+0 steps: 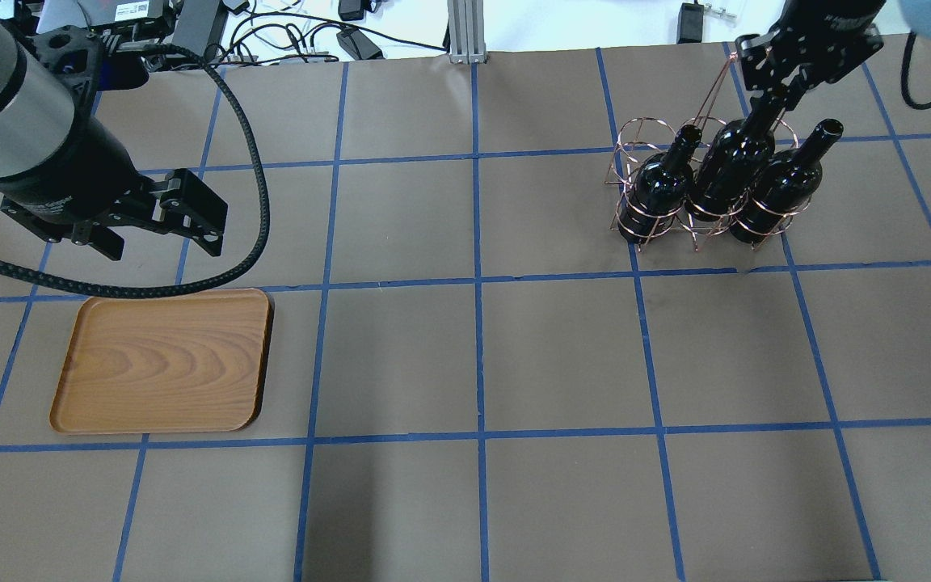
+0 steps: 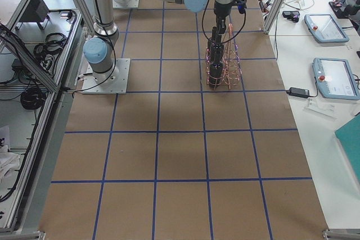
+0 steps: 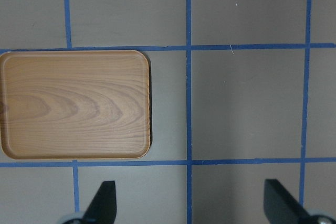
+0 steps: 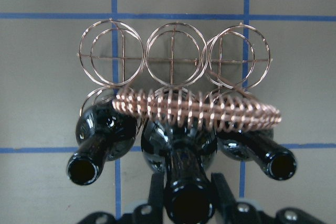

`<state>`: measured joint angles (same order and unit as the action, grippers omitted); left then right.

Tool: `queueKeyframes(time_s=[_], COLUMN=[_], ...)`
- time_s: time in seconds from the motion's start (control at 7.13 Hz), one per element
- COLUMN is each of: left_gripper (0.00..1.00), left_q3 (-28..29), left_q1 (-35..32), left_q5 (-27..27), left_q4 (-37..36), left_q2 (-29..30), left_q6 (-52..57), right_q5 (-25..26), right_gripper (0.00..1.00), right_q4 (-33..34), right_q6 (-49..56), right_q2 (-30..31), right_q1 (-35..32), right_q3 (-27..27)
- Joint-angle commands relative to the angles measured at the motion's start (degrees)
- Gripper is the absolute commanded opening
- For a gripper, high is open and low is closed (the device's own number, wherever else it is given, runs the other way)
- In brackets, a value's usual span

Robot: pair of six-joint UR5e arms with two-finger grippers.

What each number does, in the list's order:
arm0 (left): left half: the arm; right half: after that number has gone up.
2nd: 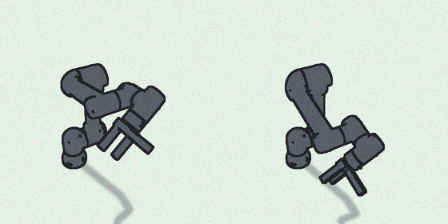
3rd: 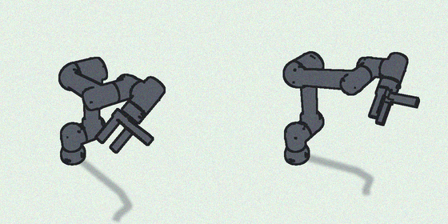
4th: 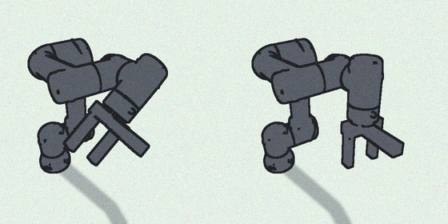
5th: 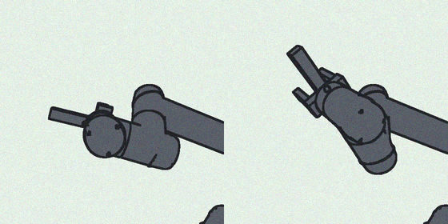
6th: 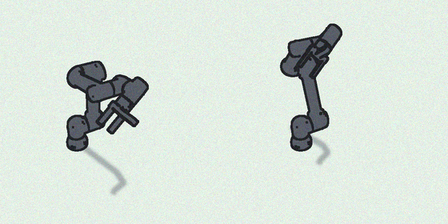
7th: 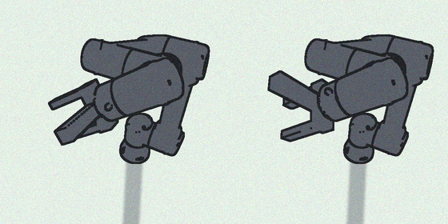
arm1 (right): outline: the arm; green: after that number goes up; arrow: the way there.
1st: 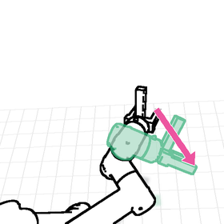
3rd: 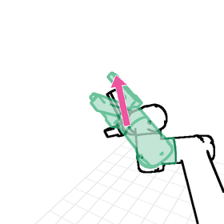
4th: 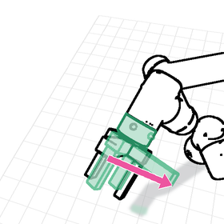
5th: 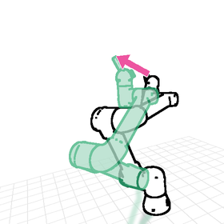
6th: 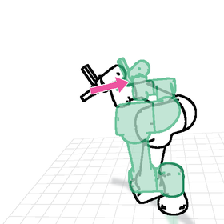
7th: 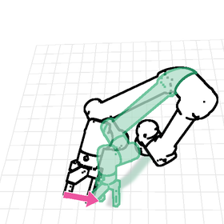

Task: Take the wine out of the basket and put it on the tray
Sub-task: 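Grasp the neck of the nearest dark wine bottle with the right gripper, then lift the bottle out of the rack and set it upright on the table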

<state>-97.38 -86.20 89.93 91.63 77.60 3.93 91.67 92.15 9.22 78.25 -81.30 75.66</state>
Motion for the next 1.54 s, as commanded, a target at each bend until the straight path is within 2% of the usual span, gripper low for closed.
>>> queueKeyframes(time_s=[0.0, 0.14, 0.28, 0.56, 0.7, 0.98, 1.26, 1.4], left_gripper=[1.00, 1.00, 1.00, 1.00, 1.00, 1.00, 1.00, 1.00], left_q3=[0.0, 0.0, 0.0, 0.1, 0.1, 0.2, 0.1, 0.2], left_q1=[0.1, 0.1, 0.1, 0.3, 0.4, 2.9, 3.4, 3.5], left_q5=[0.2, 0.2, 0.1, 0.3, 0.5, 0.3, 0.4, 0.6], left_q4=[0.0, 0.0, 0.0, 0.0, -0.1, 0.0, 0.2, 0.2], left_q2=[0.0, 0.0, 0.1, 0.1, 0.1, 0.2, 0.2, 0.1], left_q6=[0.0, 0.0, 0.1, 0.7, 0.8, 0.8, 0.8, 0.8], right_q5=[-0.1, 0.6, 0.2, -0.3, -0.4, -0.4, -4.1, -3.4], right_gripper=[0.11, 0.10, 0.08, 0.07, 0.07, 0.08, 0.08, 0.08], right_q4=[-12.7, -18.1, -20.6, -19.7, -14.6, -5.8, 0.6, 1.8], right_q6=[-1.0, -2.3, -9.6, -18.6, -30.0, -49.5, -62.5, -65.7], right_q2=[3.0, 4.9, 5.6, 9.7, 9.2, 3.3, -1.2, -3.1], right_q1=[-0.3, -0.4, -1.3, -10.0, -16.1, -28.7, -33.7, -37.2], right_q3=[-10.1, -9.5, -6.1, 3.0, 4.5, 4.1, 2.9, 2.9])
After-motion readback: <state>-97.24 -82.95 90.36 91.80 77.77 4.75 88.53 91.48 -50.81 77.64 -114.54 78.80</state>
